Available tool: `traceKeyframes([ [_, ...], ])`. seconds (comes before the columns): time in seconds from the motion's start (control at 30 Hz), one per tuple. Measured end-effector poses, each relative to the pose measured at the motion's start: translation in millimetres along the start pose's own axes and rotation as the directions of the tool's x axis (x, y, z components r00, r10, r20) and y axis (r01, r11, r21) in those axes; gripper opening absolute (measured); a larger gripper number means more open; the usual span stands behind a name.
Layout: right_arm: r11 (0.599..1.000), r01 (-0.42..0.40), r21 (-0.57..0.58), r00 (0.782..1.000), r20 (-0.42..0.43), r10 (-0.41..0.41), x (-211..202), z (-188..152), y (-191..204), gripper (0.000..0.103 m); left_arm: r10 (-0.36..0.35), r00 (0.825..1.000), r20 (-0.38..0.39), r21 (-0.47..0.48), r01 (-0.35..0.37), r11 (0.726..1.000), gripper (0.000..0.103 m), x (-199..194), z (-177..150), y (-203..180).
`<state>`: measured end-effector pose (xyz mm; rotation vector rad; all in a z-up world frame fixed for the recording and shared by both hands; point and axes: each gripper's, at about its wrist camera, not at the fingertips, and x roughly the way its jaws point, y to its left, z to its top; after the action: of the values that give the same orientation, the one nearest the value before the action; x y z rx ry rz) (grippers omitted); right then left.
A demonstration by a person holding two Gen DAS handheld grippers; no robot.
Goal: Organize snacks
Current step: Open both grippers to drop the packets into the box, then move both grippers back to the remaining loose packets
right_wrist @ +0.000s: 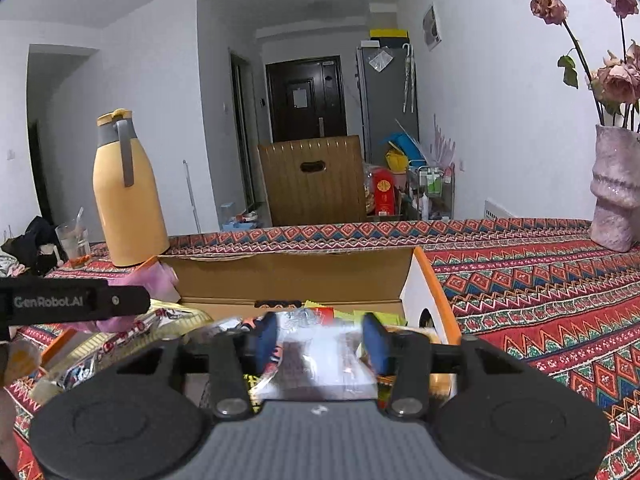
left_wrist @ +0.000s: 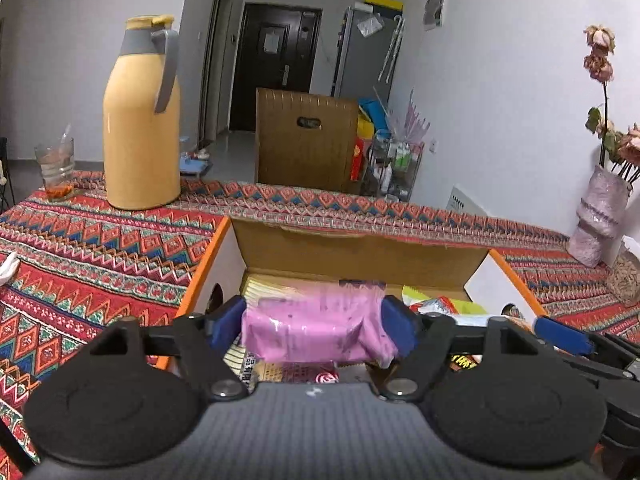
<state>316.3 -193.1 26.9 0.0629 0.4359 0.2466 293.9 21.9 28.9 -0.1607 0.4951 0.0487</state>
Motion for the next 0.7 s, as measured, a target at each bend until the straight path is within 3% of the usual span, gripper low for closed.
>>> traceKeyframes([
  [0.03,1.000,0.004,0.000,1.000,0.009,-0.004,-2,0,0,0.072,-0.005,1.000,0.008,-0.001,0.005,1.000,0.081,-3,0,1],
  [0.1,1.000,0.007,0.003,1.000,0.019,-0.007,-5,0,-1,0.090,-0.008,1.000,0.028,-0.014,0.009,1.000,0.103,-8,1,2],
  [0.2,1.000,0.013,0.005,1.000,0.027,-0.013,-7,-2,-2,0.103,-0.004,0.999,0.045,-0.026,0.005,1.000,0.103,-13,1,4],
  [0.7,0.999,0.028,0.015,0.997,0.065,-0.029,-24,3,-4,0.103,-0.019,0.998,0.061,-0.024,0.021,1.000,0.103,-32,4,0],
])
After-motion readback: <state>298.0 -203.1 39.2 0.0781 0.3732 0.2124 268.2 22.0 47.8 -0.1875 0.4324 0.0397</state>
